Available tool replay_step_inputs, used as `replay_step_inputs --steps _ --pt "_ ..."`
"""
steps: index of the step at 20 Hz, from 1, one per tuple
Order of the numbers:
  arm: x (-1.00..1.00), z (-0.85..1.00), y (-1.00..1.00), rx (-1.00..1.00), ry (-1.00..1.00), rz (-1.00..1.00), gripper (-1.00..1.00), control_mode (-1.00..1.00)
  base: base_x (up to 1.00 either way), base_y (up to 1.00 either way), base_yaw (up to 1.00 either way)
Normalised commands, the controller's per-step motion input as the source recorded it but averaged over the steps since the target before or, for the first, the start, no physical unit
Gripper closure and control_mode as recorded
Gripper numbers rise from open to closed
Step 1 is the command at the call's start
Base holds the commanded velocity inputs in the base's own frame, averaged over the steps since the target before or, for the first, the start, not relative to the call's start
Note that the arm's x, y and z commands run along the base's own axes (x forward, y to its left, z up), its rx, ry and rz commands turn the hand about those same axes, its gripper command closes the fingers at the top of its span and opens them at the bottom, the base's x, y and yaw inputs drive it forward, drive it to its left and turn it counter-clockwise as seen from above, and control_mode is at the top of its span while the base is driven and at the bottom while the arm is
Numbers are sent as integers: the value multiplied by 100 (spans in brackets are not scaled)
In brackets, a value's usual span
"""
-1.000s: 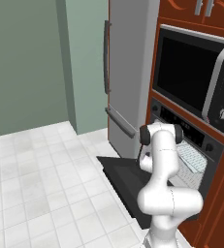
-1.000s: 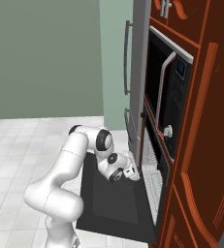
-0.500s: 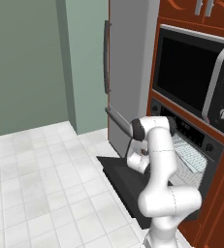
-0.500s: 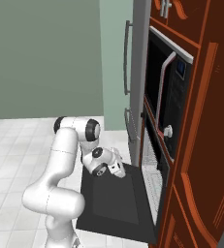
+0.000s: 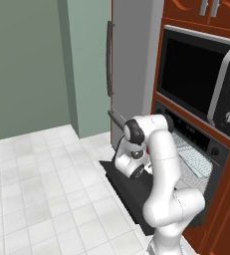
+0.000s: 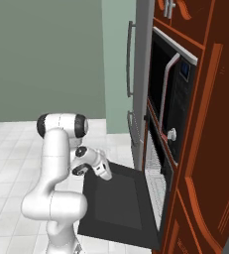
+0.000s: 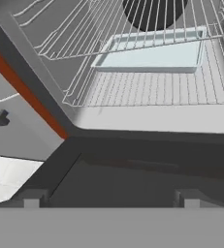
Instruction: Take the baked cake out of the oven and place it on the plate for cooling. Then close the oven door.
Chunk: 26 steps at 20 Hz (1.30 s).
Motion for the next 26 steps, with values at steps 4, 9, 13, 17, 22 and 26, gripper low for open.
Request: replay_step_inputs --steps 4,9,13,17,22,26 --pt "-49 32 72 -10 0 0 -100 -100 0 0 0" --pt "-58 11 82 -16 -9 0 -100 -100 0 0 0" --pt "-55 8 85 -17 -15 0 -100 -100 0 0 0" --pt "-53 0 81 -20 -20 0 -100 -100 0 0 0" --pt "-59 1 67 -18 -23 0 -100 -100 0 0 0" --pt "-60 0 73 -18 -18 0 -100 -100 0 0 0"
